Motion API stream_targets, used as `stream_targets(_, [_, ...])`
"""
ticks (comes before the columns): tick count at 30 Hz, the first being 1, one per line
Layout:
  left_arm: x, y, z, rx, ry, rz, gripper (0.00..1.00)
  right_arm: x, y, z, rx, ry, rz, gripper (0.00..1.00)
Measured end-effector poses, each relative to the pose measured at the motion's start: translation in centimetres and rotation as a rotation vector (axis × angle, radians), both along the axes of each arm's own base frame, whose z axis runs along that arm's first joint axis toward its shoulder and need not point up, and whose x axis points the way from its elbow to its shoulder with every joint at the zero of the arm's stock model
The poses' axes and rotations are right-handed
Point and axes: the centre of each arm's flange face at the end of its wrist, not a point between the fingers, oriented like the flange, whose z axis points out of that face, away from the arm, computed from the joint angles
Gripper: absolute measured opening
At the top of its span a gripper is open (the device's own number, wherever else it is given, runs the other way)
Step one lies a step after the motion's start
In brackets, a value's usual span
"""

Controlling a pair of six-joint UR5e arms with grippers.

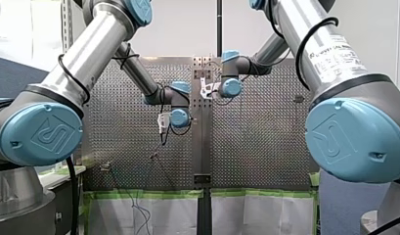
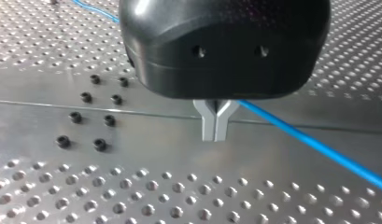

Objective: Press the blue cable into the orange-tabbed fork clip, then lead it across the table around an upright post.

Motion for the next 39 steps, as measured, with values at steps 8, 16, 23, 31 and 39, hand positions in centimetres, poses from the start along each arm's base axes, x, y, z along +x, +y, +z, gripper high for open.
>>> stream_targets(8, [1.3,-1.0,2.3,-0.063,-0.018,-0.016,0.0,-0.3,0.2,2.5,-0.029,-0.026,0.001,0.0])
stream_targets(16, [2.4,-2.6,5.1,-0.114,-0.046,-0.045,0.0,-0.8,0.0,4.5,-0.052,-0.044,-0.004,0.0])
stream_targets(23, [2.4,-3.4,8.3,-0.141,-0.081,-0.06,0.0,-1.8,-0.3,6.1,-0.069,-0.06,-0.018,0.0])
stream_targets(31, [1.9,-3.4,11.5,-0.16,-0.112,-0.075,0.0,-2.9,-1.1,7.5,-0.081,-0.082,-0.035,0.0])
stream_targets(39, [2.7,-4.1,13.7,-0.209,-0.135,-0.125,0.0,-4.1,-1.5,9.9,-0.101,-0.118,-0.049,0.0])
